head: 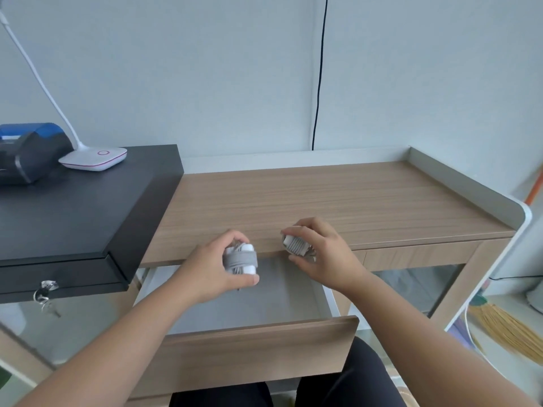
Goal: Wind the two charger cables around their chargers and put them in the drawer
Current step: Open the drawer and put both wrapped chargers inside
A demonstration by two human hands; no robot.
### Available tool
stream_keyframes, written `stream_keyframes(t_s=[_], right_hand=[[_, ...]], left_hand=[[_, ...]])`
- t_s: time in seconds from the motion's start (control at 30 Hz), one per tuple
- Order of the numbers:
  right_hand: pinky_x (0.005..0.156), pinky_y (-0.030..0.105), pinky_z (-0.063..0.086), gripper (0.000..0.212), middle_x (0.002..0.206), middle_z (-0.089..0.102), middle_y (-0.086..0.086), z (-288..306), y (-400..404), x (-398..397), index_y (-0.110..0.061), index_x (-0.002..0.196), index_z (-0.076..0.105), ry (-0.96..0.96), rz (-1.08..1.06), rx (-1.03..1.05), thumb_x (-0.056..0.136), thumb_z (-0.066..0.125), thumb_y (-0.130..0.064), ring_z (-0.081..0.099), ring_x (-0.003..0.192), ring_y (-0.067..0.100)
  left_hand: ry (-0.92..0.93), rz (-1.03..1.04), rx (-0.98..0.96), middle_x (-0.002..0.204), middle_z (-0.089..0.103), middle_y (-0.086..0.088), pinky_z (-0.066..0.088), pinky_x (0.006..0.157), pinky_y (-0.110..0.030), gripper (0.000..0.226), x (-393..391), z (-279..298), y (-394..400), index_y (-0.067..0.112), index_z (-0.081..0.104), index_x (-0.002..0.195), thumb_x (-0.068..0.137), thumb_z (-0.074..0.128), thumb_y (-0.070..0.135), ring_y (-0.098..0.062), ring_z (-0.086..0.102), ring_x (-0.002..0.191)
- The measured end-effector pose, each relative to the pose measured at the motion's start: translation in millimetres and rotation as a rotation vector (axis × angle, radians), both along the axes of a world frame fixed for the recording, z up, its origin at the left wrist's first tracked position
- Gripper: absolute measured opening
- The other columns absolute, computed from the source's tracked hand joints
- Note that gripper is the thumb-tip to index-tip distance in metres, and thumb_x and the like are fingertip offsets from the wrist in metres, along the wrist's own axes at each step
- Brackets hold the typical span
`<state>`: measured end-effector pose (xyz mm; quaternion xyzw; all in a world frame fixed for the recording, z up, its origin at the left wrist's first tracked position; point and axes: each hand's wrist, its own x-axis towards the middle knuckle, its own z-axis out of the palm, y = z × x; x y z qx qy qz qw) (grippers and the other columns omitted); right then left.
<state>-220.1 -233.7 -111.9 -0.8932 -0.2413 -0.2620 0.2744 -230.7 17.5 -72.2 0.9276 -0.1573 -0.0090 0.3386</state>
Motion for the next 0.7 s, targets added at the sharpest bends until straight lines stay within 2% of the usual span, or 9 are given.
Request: stream_keyframes(t_s=[0.07,0.17,0.23,0.37,0.47,0.57,0.7], right_hand=[[0.084,0.025,0.045,0.050,0.113,0.055,-0.001,-2.8,1.9,-4.4,-0.026,0.121,0.062,-0.002,0.025,-0.028,0.073,0.075,-0.018,0.055,0.100,0.019],[0.086,0.025,0.043,0.050,0.114,0.056,0.001,-7.6,7.2,-9.7,-0.026,0.120,0.061,-0.025,0.059,-0.093,0.073,0.073,-0.017,0.055,0.098,0.021],[0.087,0.026,0.043,0.049,0.114,0.056,0.002,-12.5,10.8,-13.4,-0.026,0.120,0.060,-0.002,0.084,-0.121,0.073,0.072,-0.018,0.054,0.099,0.020],[0.089,0.034,0.048,0.051,0.115,0.053,0.002,-23.1,14.7,-14.9,-0.027,0.121,0.059,0.243,0.147,-0.203,0.072,0.073,-0.019,0.052,0.105,0.020],[0.091,0.030,0.044,0.050,0.115,0.051,0.001,-25.5,17.8,-14.7,-0.029,0.121,0.058,0.452,0.168,-0.316,0.075,0.072,-0.018,0.050,0.108,0.018],[0.088,0.028,0.043,0.047,0.114,0.051,0.002,-28.6,18.6,-13.6,-0.030,0.119,0.058,0.550,0.171,-0.411,0.075,0.069,-0.016,0.051,0.106,0.019],[0.084,0.024,0.043,0.049,0.111,0.052,0.002,-32.7,15.5,-9.9,-0.030,0.118,0.058,0.631,0.165,-0.412,0.073,0.072,-0.018,0.053,0.100,0.017]], left_hand=[[0.025,-0.005,0.041,0.096,0.065,0.014,0.057,0.067,-0.033,0.058,-5.9,-7.4,6.6,0.046,0.052,0.101,0.054,0.086,0.049,-0.008,0.066,0.069],[0.030,-0.013,0.086,0.100,0.061,0.016,0.051,0.061,-0.022,0.058,-7.7,-18.4,10.7,0.047,0.050,0.100,0.055,0.085,0.047,-0.004,0.059,0.069],[0.051,-0.029,0.121,0.100,0.059,0.017,0.049,0.060,-0.020,0.057,-7.1,-21.7,9.8,0.047,0.049,0.099,0.055,0.085,0.045,-0.002,0.058,0.073],[0.087,-0.102,0.329,0.103,0.050,0.021,0.041,0.060,-0.018,0.057,-6.8,-25.2,3.6,0.041,0.047,0.102,0.058,0.083,0.042,0.002,0.052,0.087],[0.147,-0.155,0.406,0.103,0.051,0.016,0.046,0.063,-0.021,0.055,-4.7,-37.8,-0.9,0.039,0.046,0.101,0.060,0.082,0.035,-0.005,0.057,0.086],[0.190,-0.179,0.483,0.107,0.052,0.010,0.049,0.076,-0.030,0.050,0.4,-51.6,-0.5,0.039,0.045,0.103,0.065,0.077,0.035,-0.013,0.055,0.093],[0.223,-0.210,0.524,0.109,0.053,0.005,0.046,0.080,-0.031,0.046,4.6,-59.3,1.1,0.034,0.048,0.109,0.073,0.076,0.034,-0.015,0.053,0.094]])
